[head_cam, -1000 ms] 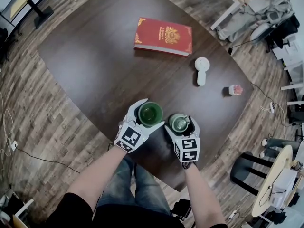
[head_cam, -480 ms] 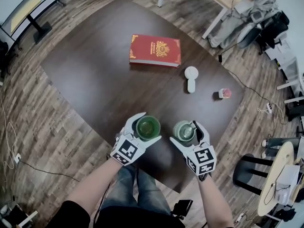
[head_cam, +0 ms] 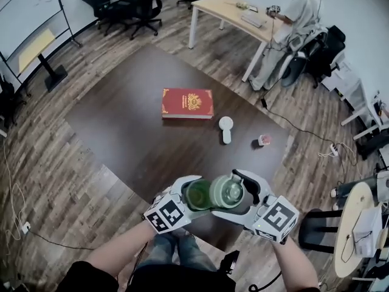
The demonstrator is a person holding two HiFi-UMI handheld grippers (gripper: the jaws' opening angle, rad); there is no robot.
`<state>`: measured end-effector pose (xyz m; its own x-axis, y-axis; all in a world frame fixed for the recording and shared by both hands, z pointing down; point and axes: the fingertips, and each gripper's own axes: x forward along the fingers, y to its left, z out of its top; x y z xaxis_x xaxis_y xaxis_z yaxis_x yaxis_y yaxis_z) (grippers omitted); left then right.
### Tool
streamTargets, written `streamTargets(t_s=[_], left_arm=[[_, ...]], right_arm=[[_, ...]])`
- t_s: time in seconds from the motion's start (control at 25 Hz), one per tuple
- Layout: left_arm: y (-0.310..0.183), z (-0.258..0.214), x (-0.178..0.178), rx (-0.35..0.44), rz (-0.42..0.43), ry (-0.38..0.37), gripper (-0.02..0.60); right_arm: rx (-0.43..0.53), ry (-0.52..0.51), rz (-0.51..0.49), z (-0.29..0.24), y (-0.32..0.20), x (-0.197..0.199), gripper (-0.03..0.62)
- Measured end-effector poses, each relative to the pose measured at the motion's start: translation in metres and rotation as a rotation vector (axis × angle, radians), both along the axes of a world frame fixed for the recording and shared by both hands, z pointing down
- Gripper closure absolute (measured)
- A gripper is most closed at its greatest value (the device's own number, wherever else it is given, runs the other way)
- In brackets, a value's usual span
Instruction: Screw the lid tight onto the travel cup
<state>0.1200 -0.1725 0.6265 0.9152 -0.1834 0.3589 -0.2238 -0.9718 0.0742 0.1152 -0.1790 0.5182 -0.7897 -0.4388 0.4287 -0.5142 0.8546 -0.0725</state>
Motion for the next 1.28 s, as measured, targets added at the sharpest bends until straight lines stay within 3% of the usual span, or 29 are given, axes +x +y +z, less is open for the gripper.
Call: streamTargets(t_s=[0.32,0.52,0.84,1.12,1.28], left_arm=[[0.047,-0.072,0.017,-0.003,0.176,-0.045,0.164],[0.069,-0.096,0.017,0.032,0.239,-0.070,0.164],[0.065,-0.122,0.011,0.039,0.236,-0.039,0.165],[0.064,-0.127,0.008,0.046,0.232,-0.048,0.164],[0.061,-0.129,0.003,0.040,0.204,-0.059,0.164]], right_arm=[[0.054,-0.004,-0.225,-0.060,0.049,-0.032,0.097],[0.067,0.002,-0.271,-0.077,0.065,-0.038,0.098],[0.086,-0.003,-0.255,-0.090,0.069,-0.044,0.098],[0.060,-0.043,-0.155,-0.097,0.064,-0.046,0.098],[0.081,-0.090,0.126,-0.098,0.057,-0.046,0.098]])
